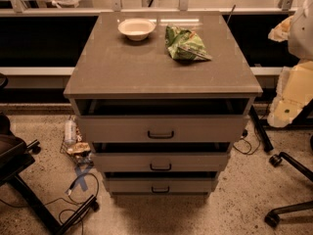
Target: Open top drawer
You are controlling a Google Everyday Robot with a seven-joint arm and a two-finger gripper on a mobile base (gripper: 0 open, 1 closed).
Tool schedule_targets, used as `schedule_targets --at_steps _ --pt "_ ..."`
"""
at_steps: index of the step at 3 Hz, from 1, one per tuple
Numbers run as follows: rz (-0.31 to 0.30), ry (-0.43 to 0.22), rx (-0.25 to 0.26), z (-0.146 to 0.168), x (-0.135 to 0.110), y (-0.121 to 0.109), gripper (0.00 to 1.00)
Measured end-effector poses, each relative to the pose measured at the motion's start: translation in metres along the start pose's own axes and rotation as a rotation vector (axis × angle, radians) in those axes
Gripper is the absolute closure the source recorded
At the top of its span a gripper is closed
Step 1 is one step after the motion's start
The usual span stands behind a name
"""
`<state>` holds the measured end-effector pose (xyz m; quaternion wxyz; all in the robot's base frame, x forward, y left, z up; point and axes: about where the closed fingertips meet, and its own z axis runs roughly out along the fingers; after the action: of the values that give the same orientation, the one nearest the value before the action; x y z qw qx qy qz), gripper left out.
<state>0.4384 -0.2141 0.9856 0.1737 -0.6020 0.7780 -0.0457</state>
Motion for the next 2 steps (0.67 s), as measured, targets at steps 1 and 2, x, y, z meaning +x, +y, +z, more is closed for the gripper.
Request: schedule_targets --at_steps 1,2 --pt "0.000 0.000 0.000 0.000 0.000 0.000 0.00" --pt "-0.003 -0.026 0.004 0.013 -0.003 0.002 0.00"
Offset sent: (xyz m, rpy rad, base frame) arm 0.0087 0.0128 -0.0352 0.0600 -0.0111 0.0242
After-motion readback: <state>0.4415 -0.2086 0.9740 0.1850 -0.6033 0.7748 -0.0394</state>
